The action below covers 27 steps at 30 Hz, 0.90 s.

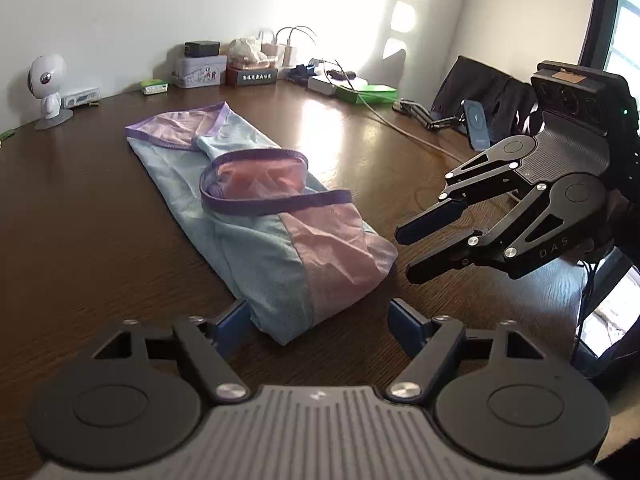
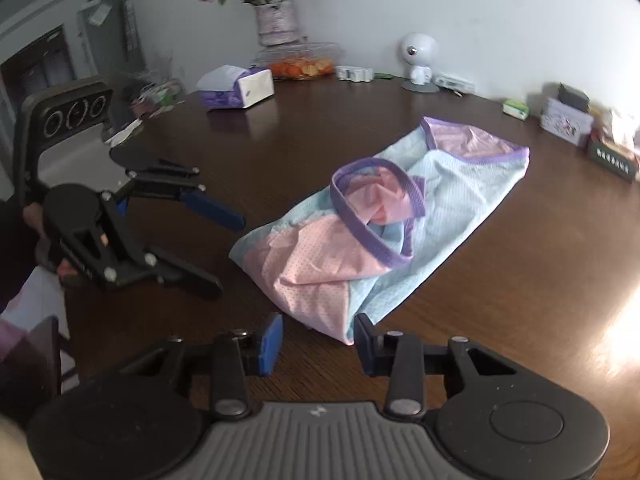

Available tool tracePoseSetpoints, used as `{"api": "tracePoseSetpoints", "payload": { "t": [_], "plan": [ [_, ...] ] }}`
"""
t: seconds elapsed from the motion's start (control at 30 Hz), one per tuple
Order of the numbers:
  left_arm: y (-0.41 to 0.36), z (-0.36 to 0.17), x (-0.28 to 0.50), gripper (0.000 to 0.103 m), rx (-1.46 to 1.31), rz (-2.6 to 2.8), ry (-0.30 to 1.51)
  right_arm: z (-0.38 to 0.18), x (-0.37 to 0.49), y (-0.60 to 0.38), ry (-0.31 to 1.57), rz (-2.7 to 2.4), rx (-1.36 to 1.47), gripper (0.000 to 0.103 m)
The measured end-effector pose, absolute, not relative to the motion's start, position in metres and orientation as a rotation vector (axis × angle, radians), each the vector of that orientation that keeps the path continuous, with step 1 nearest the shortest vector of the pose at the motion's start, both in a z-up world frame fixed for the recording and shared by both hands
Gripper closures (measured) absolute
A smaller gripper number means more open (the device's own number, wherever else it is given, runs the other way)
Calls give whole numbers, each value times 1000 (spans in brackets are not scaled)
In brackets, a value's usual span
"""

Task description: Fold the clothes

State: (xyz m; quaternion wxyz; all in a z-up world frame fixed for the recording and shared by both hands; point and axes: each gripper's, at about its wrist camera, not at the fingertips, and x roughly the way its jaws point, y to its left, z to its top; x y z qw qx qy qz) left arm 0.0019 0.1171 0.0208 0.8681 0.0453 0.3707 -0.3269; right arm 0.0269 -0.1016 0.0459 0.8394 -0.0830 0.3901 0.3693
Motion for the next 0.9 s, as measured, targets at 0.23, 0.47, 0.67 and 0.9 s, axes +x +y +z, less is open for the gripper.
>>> {"api": "tracePoseSetpoints", "payload": {
  "t": [0.23, 0.47, 0.67, 0.9],
  "plan": [
    [124, 12, 13, 90, 55, -687, 793, 23, 19, -93, 786, 712, -60, 99],
    [99, 20, -40, 92, 120, -734, 790, 27, -27, -119, 821, 658, 9, 103],
    [64, 20, -91, 92, 199, -724, 750, 25, -97, -164, 823, 628, 30, 103],
    [74, 23, -108, 88, 178, -567, 767, 32, -125, -179, 705, 672, -40, 78]
  ]
}}
